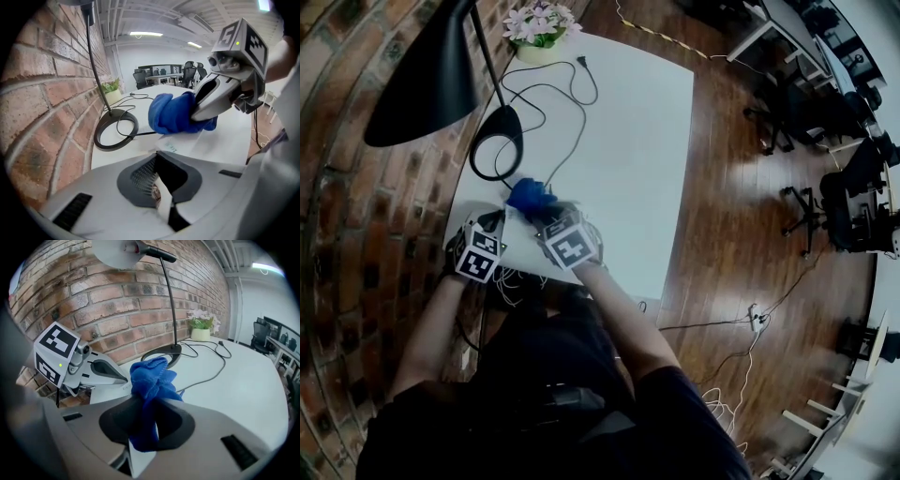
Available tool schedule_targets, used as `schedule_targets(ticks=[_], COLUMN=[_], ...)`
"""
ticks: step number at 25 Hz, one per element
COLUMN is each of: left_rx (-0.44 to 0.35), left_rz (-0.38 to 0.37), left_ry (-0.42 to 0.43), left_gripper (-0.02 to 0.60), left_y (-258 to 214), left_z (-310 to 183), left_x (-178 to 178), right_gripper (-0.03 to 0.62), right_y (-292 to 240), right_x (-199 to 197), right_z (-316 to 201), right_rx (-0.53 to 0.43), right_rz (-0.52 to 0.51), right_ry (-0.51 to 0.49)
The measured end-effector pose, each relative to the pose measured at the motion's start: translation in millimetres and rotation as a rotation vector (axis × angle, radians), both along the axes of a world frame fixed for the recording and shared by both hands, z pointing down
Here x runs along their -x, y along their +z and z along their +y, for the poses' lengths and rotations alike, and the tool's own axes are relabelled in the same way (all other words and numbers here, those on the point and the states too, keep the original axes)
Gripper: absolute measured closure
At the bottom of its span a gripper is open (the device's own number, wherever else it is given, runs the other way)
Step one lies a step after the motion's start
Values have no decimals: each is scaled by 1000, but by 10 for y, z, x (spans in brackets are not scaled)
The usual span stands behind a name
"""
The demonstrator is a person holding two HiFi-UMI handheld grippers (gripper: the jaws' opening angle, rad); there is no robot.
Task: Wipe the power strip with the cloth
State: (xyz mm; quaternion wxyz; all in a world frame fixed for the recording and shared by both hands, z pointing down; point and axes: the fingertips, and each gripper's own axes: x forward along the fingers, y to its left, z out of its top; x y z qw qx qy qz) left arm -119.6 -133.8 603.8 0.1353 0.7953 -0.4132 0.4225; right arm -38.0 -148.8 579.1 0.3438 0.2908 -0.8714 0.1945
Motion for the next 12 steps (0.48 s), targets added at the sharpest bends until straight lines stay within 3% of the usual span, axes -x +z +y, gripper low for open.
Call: schedule_targets(ticks=[12], left_rx=[-9], left_rz=[-40], left_ry=[-77], left_gripper=[575], left_y=[-15], left_z=[-27], left_x=[-28], right_gripper=[513], right_y=[12], right_x=[-537], right_z=[-37], right_rx=[33], right_rz=[-7], right_ry=[11])
